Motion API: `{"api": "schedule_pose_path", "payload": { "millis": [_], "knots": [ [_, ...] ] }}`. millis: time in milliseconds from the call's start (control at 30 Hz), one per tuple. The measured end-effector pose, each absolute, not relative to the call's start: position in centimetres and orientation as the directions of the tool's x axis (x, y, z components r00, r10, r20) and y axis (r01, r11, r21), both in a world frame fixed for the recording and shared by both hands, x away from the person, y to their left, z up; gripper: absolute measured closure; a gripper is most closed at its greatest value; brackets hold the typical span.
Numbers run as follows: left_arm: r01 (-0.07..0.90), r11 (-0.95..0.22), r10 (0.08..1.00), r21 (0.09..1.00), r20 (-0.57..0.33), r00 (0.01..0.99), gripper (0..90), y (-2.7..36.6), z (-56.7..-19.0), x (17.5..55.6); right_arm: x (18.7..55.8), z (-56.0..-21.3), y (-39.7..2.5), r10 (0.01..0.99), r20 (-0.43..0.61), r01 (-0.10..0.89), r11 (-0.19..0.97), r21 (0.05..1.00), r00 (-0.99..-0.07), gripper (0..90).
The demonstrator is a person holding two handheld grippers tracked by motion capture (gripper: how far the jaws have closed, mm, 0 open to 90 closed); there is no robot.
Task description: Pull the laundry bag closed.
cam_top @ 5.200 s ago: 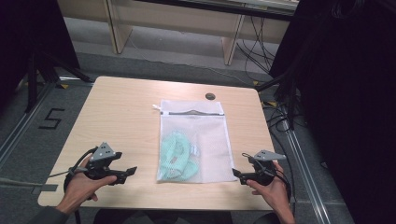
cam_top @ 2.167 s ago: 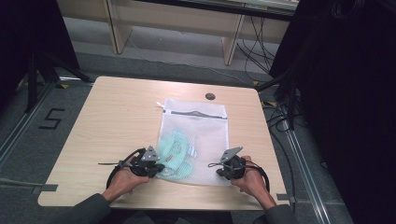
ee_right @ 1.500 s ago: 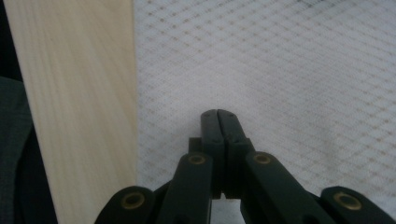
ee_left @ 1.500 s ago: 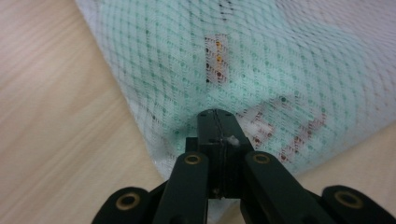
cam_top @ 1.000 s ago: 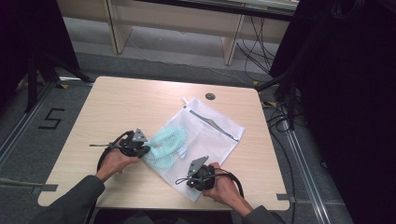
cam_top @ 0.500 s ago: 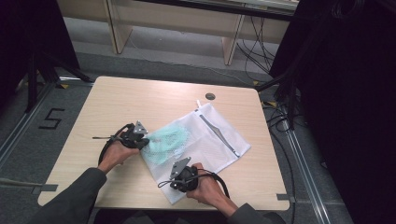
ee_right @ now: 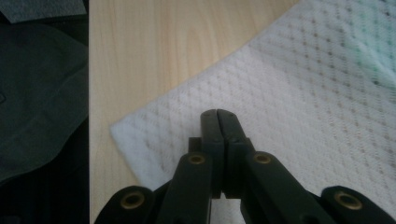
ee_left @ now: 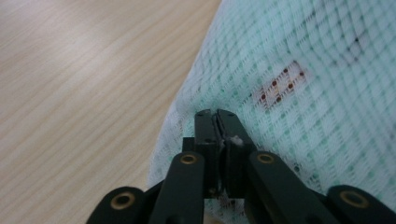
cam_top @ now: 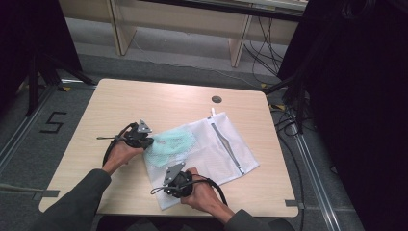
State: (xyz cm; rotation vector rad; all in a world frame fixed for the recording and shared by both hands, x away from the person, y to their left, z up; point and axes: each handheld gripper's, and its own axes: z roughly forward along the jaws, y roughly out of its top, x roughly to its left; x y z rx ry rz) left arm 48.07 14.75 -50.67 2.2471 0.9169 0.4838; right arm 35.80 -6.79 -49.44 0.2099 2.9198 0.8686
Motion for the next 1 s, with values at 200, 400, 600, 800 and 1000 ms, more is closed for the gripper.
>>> {"api": "schedule_pose_path", "payload": {
  "millis": [200,400,600,800,1000],
  "knots": [
    [0.46,-0.472,0.725,0.752,0.035,0.687,87.9,15.2,-48.6,46.6,37.1,-46.9,-9.8,0.234,-0.024,0.17,0.768,0.617,-0.972,90.0],
    [0.457,-0.432,0.686,0.777,-0.046,0.726,89.4,14.1,-48.0,42.9,39.4,-45.9,-16.6,0.372,-0.08,0.25,0.752,0.61,-0.925,90.0],
    [0.441,-0.496,0.616,0.748,-0.055,0.786,89.5,12.5,-48.9,38.9,40.2,-47.0,-22.6,0.498,-0.084,0.37,0.738,0.565,-0.863,90.0],
    [0.427,-0.555,0.557,0.714,-0.063,0.828,89.5,10.5,-50.2,36.6,40.8,-48.2,-24.0,0.503,-0.083,0.395,0.76,0.515,-0.86,90.0],
    [0.446,-0.578,0.584,0.683,-0.035,0.811,89.5,10.8,-50.9,37.2,40.6,-48.7,-23.4,0.481,-0.058,0.403,0.789,0.463,-0.875,90.0]
  ]
}}
